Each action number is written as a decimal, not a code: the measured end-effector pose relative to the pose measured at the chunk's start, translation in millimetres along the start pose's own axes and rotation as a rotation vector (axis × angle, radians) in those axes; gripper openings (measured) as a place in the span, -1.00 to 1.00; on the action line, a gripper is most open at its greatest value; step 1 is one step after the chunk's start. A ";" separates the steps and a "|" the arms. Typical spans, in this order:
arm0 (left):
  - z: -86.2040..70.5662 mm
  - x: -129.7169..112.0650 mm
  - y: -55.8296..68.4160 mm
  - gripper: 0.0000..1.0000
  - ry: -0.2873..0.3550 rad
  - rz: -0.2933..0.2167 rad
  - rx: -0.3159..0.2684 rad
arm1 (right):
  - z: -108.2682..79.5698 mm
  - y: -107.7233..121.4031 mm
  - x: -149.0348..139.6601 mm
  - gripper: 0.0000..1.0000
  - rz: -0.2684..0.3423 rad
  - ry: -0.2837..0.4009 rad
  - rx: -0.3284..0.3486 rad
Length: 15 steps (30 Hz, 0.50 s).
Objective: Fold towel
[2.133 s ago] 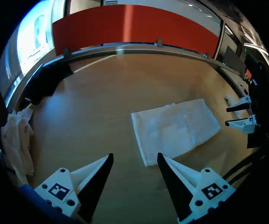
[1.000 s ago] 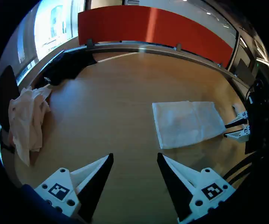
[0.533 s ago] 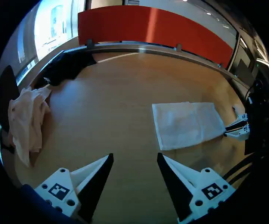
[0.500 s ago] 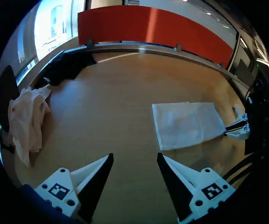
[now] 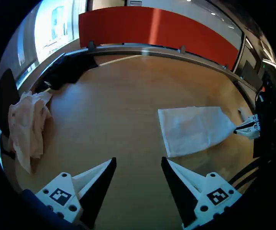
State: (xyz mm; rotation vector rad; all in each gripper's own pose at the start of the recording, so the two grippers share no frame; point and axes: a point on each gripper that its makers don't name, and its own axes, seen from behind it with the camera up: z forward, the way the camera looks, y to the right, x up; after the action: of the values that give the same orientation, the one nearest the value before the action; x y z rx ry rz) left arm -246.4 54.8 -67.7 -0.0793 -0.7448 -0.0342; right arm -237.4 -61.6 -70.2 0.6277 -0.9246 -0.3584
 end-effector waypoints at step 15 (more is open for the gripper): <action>-2.5 10.3 4.2 0.73 0.019 -0.002 -0.008 | -53.5 13.0 48.1 -0.85 -0.062 0.098 -0.065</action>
State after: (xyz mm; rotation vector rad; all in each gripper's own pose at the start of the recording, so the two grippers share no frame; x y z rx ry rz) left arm -237.0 58.8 -62.8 -0.0857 -0.7257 -0.0397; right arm -165.8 -59.2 -55.5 0.6102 -0.7976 -0.4084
